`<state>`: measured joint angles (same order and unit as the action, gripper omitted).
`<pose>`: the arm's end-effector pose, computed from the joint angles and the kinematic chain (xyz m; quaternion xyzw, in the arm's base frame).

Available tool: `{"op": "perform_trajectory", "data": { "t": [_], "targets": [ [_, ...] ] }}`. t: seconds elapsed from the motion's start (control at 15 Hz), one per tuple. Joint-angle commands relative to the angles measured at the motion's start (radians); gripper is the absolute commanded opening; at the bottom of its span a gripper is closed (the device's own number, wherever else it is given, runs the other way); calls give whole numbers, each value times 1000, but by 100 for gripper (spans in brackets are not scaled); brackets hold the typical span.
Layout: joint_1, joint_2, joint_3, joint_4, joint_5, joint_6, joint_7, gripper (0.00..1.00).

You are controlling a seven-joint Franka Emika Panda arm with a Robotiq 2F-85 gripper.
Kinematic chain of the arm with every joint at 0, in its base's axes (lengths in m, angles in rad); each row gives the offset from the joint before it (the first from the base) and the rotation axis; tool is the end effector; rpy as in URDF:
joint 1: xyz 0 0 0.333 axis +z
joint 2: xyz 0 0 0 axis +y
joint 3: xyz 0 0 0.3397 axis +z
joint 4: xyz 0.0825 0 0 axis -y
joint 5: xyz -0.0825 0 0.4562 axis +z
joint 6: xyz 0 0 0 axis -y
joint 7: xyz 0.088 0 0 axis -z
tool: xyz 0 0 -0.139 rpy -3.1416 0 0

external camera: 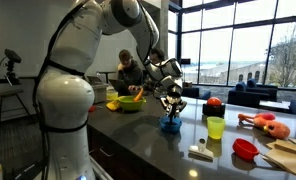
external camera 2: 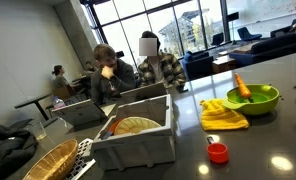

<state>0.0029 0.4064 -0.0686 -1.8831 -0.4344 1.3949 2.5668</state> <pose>0.5588 -0.1006 0.2314 0.2736 -0.8356 0.0766 0.4701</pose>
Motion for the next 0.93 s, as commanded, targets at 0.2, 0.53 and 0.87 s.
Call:
{"op": "perform_trajectory", "data": {
  "t": [0.2,0.53,0.87],
  "targets": [
    [32,24,-1,43,5,2,-32,6],
    [49,49,9,74,33,31,-64,6],
    [47,60,4,83,66,50,-93,6]
  ]
}}
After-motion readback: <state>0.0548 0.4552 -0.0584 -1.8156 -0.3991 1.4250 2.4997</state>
